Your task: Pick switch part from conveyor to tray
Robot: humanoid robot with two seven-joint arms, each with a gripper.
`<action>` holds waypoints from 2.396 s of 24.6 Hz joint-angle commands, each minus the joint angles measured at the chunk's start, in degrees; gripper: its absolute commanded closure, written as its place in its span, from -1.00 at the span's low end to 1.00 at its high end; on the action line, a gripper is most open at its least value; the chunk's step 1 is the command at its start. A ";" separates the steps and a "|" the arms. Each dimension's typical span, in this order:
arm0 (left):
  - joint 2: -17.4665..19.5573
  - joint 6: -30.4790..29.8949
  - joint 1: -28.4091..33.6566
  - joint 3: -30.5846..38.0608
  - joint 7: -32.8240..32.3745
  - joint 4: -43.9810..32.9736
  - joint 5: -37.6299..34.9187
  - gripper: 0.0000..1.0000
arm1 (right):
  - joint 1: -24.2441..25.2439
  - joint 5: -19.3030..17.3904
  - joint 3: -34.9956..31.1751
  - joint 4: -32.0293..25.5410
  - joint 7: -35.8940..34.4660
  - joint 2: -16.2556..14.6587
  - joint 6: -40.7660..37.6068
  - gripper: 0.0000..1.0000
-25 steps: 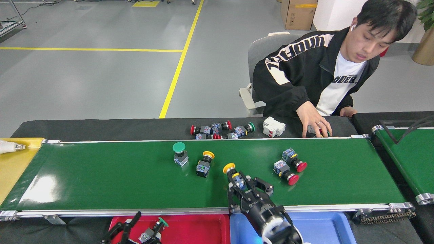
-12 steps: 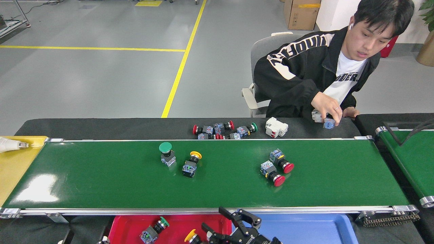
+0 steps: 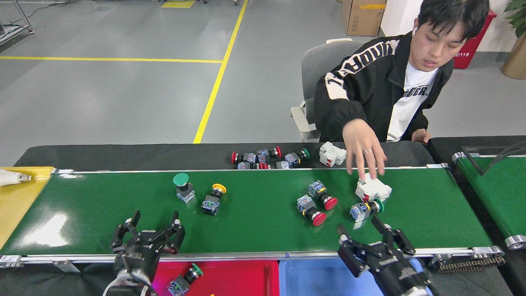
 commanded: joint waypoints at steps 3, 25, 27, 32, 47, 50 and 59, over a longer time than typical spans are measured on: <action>1.18 1.35 -7.39 -0.12 0.74 8.83 -0.19 -1.00 | 0.35 2.22 -0.28 -0.82 -2.19 1.88 2.96 -0.86; 5.57 -4.54 -1.34 -0.82 0.22 0.06 5.35 0.94 | -26.99 11.19 26.36 27.65 5.19 5.22 33.72 -0.87; 5.48 -5.86 5.00 -0.38 -0.31 -9.54 6.05 0.94 | -27.69 11.10 26.44 28.44 5.10 5.22 33.28 -0.53; 4.95 -9.63 28.54 -1.79 1.88 -29.75 6.67 0.90 | -27.78 10.57 28.38 27.74 5.28 3.46 32.05 0.59; 8.21 -9.11 36.02 -6.01 9.88 -29.22 6.05 -1.00 | -7.30 0.29 28.20 -0.38 8.18 -6.21 7.79 0.68; 3.37 -9.55 35.50 2.43 8.12 -29.22 9.30 -1.00 | -4.49 0.38 28.55 -0.82 8.36 -5.86 -3.37 0.56; 2.67 -8.84 25.48 11.39 3.73 -25.36 10.10 -1.00 | -8.09 0.55 30.40 1.99 11.43 2.40 -5.04 -0.95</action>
